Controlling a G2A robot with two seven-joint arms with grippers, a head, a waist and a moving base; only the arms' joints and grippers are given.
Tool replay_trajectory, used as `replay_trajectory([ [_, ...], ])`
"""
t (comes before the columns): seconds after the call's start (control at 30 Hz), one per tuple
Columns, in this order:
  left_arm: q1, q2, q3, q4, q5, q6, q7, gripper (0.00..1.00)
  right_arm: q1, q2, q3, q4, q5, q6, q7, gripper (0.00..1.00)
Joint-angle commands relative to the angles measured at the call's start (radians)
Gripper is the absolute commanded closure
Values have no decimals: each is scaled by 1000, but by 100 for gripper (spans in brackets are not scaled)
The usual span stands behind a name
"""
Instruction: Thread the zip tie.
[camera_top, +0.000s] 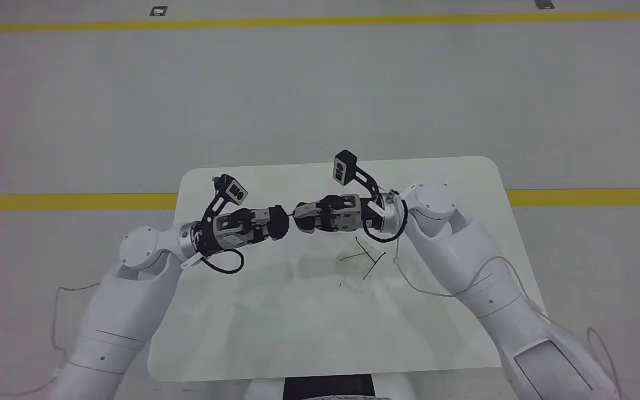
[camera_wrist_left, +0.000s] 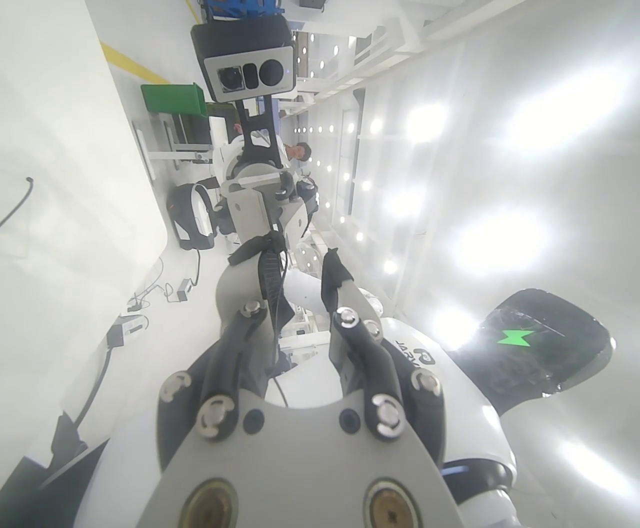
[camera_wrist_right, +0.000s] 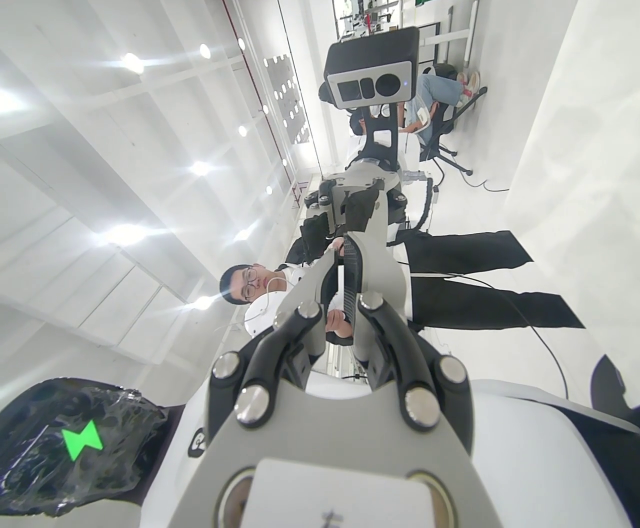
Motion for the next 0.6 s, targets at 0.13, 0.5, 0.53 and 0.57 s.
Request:
replay_trajectory([
  [0.13,-3,1,5,1,0,-1,4,85,0,0,-1,0,0,0,0,100],
  [0.5,-2,5,10,2,1,0,13,93,-3,1,0,-4,-4,-1,3,100],
  [0.53,-3,5,10,2,1,1,14,95,-3,1,0,-4,-4,0,3,100],
  [0.57,-3,5,11,2,1,1,14,95,-3,1,0,-5,-4,0,4,100],
])
